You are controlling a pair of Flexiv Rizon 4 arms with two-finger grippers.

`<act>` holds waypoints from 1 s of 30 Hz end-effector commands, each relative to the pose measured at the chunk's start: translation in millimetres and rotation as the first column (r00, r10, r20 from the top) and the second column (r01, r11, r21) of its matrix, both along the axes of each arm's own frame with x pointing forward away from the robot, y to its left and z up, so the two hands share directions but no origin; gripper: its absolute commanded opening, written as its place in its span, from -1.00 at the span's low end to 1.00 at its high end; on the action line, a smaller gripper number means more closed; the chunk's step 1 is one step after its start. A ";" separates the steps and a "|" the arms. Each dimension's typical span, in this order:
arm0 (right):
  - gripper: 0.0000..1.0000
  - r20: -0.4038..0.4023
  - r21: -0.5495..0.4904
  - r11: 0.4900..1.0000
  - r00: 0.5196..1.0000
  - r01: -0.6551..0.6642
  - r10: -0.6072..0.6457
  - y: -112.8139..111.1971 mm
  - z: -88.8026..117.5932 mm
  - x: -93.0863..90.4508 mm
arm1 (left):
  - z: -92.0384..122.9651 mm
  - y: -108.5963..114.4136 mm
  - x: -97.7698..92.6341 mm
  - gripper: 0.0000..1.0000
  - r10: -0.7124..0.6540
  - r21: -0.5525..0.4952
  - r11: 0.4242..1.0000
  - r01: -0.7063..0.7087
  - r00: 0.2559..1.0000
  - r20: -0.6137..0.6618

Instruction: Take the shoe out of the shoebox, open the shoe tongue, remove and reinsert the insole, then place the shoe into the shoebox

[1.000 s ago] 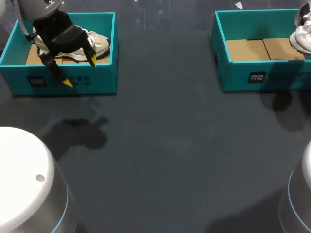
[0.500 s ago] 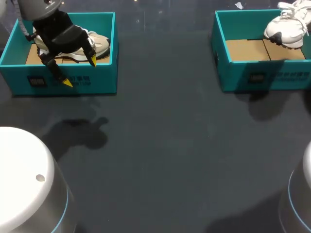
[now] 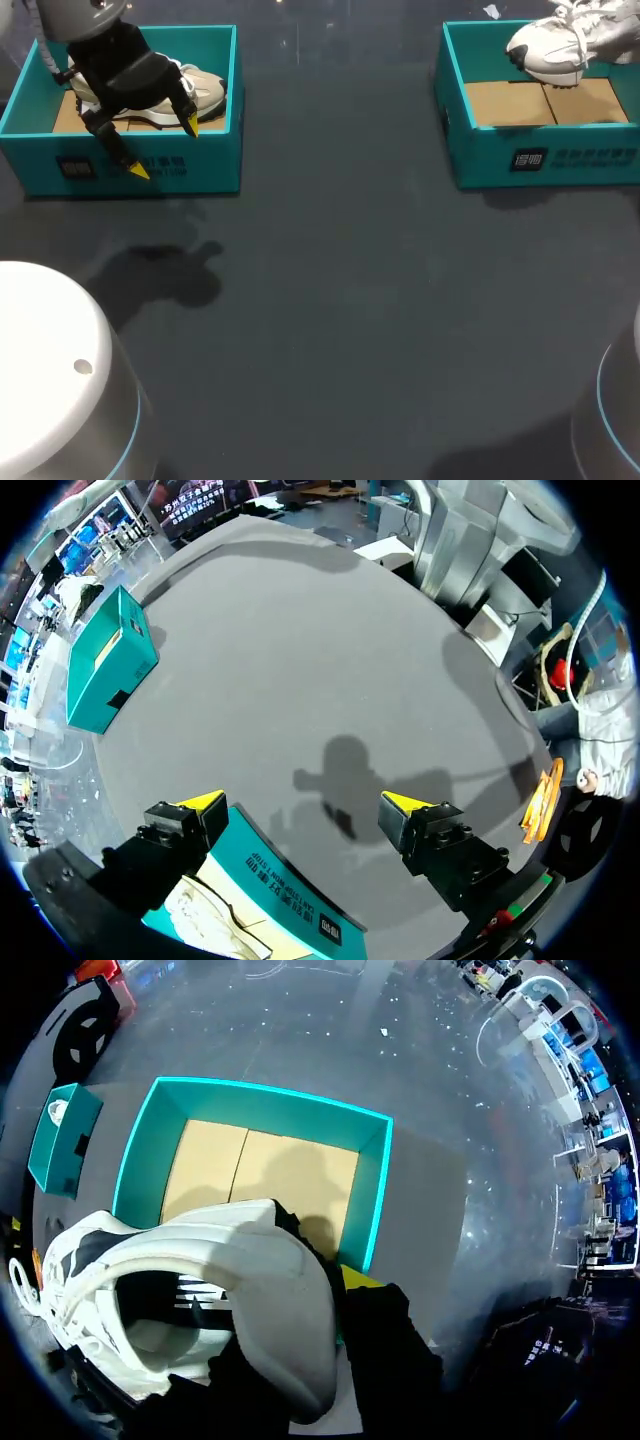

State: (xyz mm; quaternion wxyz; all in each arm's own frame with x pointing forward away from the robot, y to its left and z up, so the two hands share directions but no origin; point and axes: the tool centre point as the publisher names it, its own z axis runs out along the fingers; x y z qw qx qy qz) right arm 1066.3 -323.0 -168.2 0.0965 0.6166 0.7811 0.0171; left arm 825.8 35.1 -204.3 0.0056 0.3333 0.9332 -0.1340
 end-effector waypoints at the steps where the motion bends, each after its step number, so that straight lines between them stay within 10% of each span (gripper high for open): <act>1: -1.00 0.044 -0.013 1.000 0.999 0.026 -0.026 5.1 -1.9 -13.9 | -0.1 0.5 0.2 1.00 -0.001 0.003 1.000 0.001 1.000 0.000; 8: -1.00 -0.023 -0.021 0.972 0.971 0.236 -0.237 6.9 3.3 -20.4 | -0.1 0.5 0.2 1.00 -0.001 0.003 1.000 0.001 1.000 0.000; 21: -1.00 -0.023 -0.021 0.972 0.971 0.236 -0.237 6.9 3.3 -20.4 | -0.1 0.5 0.2 1.00 -0.001 0.003 1.000 0.001 1.000 0.000; 30: -1.00 0.026 -0.018 0.932 0.932 0.362 -0.361 -6.8 -28.5 -13.8 | -0.1 0.5 0.2 1.00 -0.001 0.003 1.000 0.001 1.000 0.000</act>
